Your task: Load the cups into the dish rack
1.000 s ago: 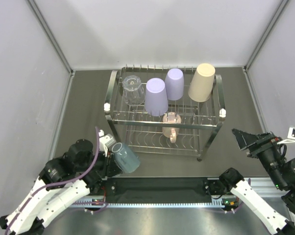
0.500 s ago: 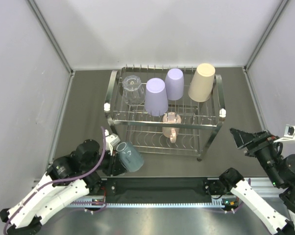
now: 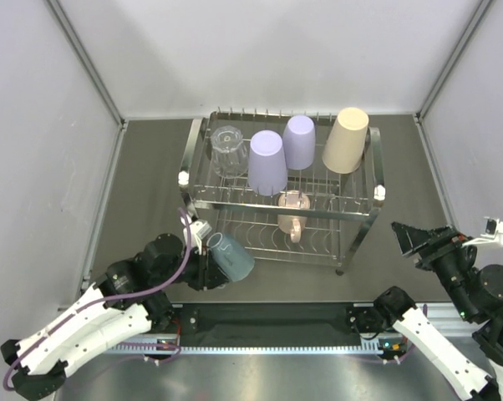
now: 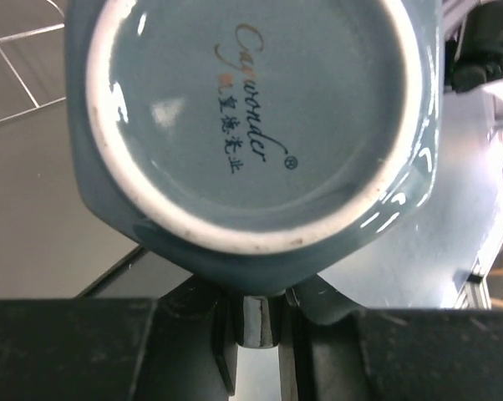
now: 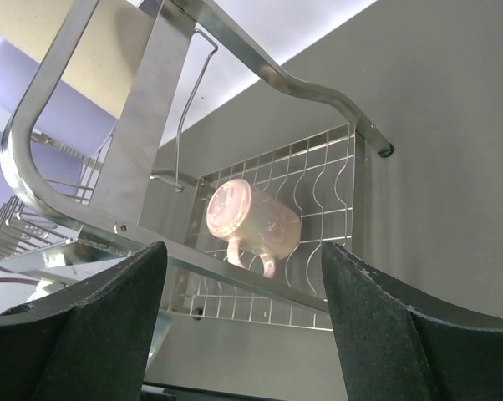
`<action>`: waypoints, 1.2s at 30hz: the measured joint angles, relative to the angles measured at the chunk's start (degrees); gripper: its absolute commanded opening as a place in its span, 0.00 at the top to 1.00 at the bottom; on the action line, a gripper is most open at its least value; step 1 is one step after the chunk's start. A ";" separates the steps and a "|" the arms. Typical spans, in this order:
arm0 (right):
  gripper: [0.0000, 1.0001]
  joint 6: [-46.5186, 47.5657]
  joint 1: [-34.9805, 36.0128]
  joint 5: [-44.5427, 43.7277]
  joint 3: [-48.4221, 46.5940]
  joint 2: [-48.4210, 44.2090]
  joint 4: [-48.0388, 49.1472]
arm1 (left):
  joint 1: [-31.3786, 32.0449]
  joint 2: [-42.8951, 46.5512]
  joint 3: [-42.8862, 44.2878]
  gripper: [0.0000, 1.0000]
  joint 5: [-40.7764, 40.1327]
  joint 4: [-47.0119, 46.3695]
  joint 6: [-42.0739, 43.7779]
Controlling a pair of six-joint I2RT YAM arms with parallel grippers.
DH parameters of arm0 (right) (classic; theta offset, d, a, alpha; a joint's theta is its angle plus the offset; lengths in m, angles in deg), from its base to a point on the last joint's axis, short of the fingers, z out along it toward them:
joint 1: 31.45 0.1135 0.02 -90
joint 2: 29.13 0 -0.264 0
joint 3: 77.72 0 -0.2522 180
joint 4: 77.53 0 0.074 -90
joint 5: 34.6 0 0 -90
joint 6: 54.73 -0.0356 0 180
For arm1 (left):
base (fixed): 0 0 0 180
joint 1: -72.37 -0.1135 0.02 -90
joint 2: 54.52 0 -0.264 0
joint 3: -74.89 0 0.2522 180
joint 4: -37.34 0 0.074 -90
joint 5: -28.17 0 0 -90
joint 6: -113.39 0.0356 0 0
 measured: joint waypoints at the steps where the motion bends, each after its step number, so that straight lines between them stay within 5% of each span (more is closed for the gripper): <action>1: 0.25 0.07 0.00 -0.04 -0.02 0.07 0.02 | 0.48 -0.02 -1.29 1.00 -0.92 -1.60 -1.29; 8: 0.24 1.29 0.00 -0.11 -0.04 1.79 0.04 | 10.71 -2.21 -4.37 1.00 -6.99 -4.09 -4.26; 16: 0.24 1.64 0.00 -0.11 0.52 1.90 0.42 | 30.62 -9.75 -4.44 1.00 -21.11 -9.33 -5.62; 36: 0.23 1.90 0.00 0.04 0.70 -1.62 0.02 | 33.64 -18.40 -4.09 1.00 -48.50 -23.06 2.64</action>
